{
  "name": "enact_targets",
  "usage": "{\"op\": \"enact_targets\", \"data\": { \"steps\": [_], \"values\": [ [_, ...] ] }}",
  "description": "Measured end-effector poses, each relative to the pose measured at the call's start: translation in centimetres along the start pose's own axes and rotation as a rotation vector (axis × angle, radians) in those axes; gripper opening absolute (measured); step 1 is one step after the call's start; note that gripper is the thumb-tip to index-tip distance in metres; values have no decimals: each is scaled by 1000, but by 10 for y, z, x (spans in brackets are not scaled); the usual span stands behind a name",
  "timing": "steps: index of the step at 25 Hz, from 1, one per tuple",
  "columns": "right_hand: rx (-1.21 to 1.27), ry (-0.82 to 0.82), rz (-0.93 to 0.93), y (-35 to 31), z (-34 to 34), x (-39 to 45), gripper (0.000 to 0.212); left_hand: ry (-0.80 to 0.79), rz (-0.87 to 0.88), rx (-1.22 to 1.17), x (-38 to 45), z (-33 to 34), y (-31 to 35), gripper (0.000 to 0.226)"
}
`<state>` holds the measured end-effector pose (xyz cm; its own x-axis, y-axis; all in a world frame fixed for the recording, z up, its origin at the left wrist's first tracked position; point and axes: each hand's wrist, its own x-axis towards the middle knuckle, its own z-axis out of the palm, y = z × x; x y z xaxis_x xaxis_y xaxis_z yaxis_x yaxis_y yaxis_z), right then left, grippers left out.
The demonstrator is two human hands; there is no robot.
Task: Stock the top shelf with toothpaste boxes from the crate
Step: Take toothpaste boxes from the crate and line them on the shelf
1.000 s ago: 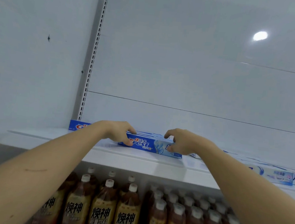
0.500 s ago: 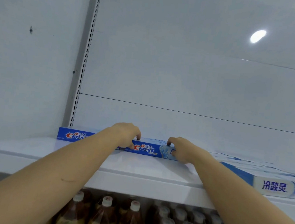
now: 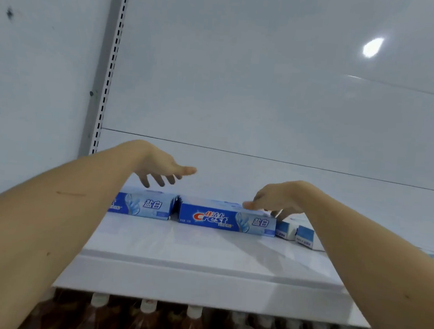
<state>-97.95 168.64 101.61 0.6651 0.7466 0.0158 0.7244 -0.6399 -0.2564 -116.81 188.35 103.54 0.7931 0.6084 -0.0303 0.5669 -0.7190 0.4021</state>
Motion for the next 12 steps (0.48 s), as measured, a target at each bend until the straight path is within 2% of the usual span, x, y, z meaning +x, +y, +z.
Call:
{"op": "enact_targets", "data": {
  "steps": [1, 3, 6, 9, 12],
  "values": [
    [102, 26, 30, -1, -4, 6, 75, 5, -30, -40, 0, -6, -4, 80],
    [154, 50, 105, -8, -9, 20, 74, -20, -77, 6, 8, -12, -7, 67],
    [95, -43, 170, -25, -5, 36, 66, -118, -97, 143, 24, -2, 0, 52],
    [51, -73, 145, -29, 4, 47, 58, -73, -21, 245, 42, 10, 11, 47],
    [214, -91, 150, -14, 13, 62, 59, -80, 6, 186, 46, 16, 16, 56]
  ]
}}
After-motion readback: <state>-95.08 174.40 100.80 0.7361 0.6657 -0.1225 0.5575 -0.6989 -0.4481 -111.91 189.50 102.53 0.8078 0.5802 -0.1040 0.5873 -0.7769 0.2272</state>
